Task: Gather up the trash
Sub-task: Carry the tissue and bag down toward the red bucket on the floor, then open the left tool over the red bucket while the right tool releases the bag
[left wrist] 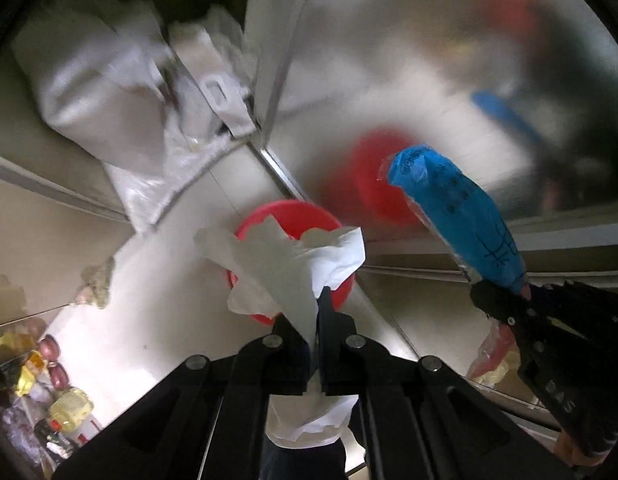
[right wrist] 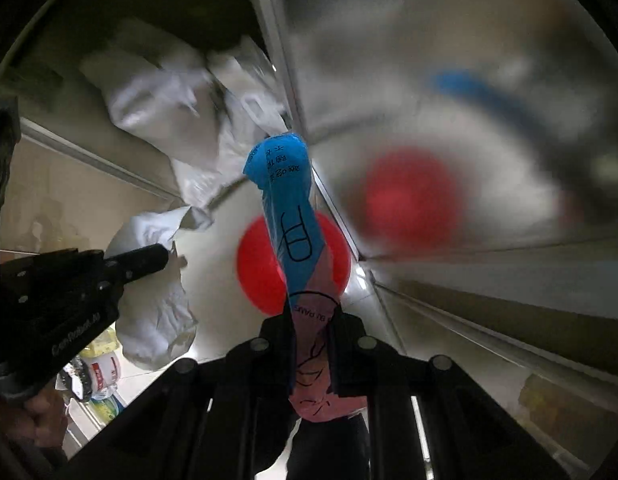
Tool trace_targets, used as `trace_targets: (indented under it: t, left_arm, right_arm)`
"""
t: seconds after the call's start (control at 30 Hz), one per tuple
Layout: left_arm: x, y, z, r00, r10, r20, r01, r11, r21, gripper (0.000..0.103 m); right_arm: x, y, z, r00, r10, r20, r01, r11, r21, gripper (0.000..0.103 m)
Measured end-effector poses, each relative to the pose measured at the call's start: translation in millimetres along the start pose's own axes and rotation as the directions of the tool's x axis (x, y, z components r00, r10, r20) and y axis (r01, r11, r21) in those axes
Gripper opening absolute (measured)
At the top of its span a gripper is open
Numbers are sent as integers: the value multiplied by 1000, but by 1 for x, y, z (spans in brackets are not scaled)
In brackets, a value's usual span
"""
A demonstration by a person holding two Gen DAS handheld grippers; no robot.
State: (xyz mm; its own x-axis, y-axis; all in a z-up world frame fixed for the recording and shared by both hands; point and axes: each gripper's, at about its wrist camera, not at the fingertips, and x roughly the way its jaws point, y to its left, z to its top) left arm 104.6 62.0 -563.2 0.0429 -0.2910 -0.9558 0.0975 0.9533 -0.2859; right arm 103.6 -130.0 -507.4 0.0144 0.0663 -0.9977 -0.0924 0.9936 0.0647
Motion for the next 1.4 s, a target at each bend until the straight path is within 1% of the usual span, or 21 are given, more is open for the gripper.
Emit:
trace_targets:
  t: [0.03,0.07,0.17,0.23,0.37,0.43,0.47,0.5,0.57,0.6,0.7,0.87,1.03,1.1,1.13,1.17,1.2,1.27,1.33,1.4]
  left_arm:
    - [12,3,1,1000,0,-9,0,1000,0,2]
    - [29,5,2,1000,-1,-17,1,1000,2,2]
    - [74,10,2,999,7,-34,-7,1000,6,2]
    - [96,12,2,999,13,-47,-13,1000,15,2]
    - [126,15,-2,997,35,-71,-34,999,7,3]
    - [134,15,-3,997,36,-74,-36,999,5,7]
    - [136,15,-4,997,35,-73,-35,999,5,14]
    - [138,15,-6,997,31,-70,-31,999,8,25]
    - [138,14,-7,997,40,-64,-40,999,8,36]
    - [138,14,-7,997,42,-60,-41,999,7,37]
    - [141,14,-9,997,43,-68,-43,999,10,37]
    - [135,15,-14,996,53,-69,-53,999,11,37]
    - [123,21,-21,997,62,-42,-63,998,-10,38]
    - [122,27,-22,996,80,-32,-81,997,-15,46]
    - [124,30,-22,995,93,-25,-94,995,-24,47]
    - [124,34,-22,995,98,-16,-98,995,-27,54]
    - [125,38,-24,995,95,-15,-95,995,-28,66]
    - [128,45,-26,996,90,-12,-91,995,-40,78]
    - [131,54,-30,998,67,-8,-68,996,-61,84]
    - [135,60,-32,999,39,-9,-39,997,-61,90]
  right_arm:
    - [20,-5,1,1000,7,-9,-7,1000,3,11]
    - [31,-1,-1,1000,9,-16,-9,1000,8,11]
    - [80,-12,4,999,3,-33,-3,1000,26,11]
    - [104,-9,5,999,6,-46,-4,999,34,11]
    - [141,-3,12,998,26,-53,-24,999,37,11]
    - [145,6,13,998,22,-53,-19,999,47,11]
    - [151,4,10,998,20,-52,-18,999,47,11]
    - [155,4,11,998,21,-52,-18,999,52,11]
    - [158,7,8,998,22,-52,-19,999,46,11]
    - [151,5,-2,998,23,-54,-21,999,44,11]
    - [151,4,-10,998,28,-61,-25,998,49,11]
    - [146,5,-14,999,19,-50,-18,999,29,11]
    - [145,8,-18,998,23,-51,-23,1000,10,11]
    - [150,11,-20,998,28,-63,-28,1000,1,11]
    - [152,12,-21,997,30,-69,-30,1000,-6,11]
    - [156,15,-21,997,29,-76,-30,999,-13,11]
    - [161,17,-22,996,30,-84,-32,999,-17,11]
    - [167,22,-23,995,32,-90,-35,999,-31,11]
    - [174,29,-23,995,30,-96,-34,998,-43,11]
    - [180,36,-22,995,15,-97,-21,998,-61,11]
